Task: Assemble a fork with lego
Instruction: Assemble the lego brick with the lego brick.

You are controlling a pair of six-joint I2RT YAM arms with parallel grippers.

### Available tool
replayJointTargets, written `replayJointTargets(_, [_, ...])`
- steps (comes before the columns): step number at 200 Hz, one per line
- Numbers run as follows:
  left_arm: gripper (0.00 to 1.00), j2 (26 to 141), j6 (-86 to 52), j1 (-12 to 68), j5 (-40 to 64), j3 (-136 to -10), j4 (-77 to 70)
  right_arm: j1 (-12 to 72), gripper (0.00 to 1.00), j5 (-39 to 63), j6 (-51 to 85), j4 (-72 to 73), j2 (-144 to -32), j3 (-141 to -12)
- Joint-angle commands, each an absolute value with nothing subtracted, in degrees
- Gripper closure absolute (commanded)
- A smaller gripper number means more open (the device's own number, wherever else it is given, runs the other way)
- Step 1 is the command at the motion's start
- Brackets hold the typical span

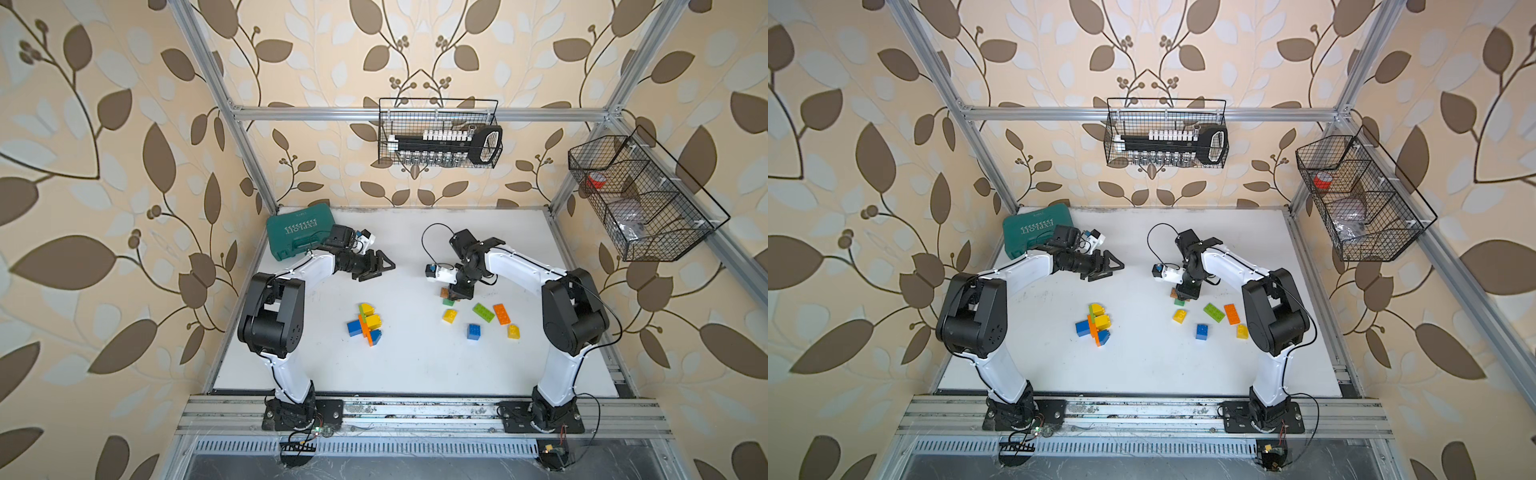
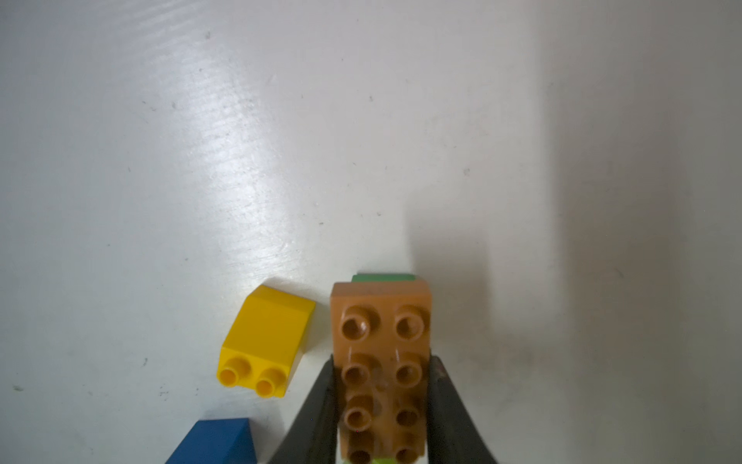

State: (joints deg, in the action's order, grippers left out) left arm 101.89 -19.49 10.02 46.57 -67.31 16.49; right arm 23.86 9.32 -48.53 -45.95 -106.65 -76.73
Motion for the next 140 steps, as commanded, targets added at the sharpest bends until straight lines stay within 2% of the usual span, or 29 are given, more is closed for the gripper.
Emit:
replayJointTargets(1, [0.27,100.74,-19.07,9.32,48.53,-68.91,16.26,24.79,0.72,4.38,-50.36,-43.56,-106.68,-70.63])
replayJointTargets(51, [0.27,100.34,-19.06,9.32,48.25,-69.03,16.54,27.22,0.72,-0.44,-49.61,-42.19,-107.94,-67.28])
replayJointTargets(107, [0.27,100.03,-18.23,9.25,48.56,-69.38,17.72,26.69,0.72,5.93,-47.20,-51.34,-114.61,-72.70])
replayJointTargets(140, [0.27,99.78,-18.27,9.15,48.69,-69.35,17.56,25.32,0.72,8.11,-47.19,-52.52,-114.56,-73.55])
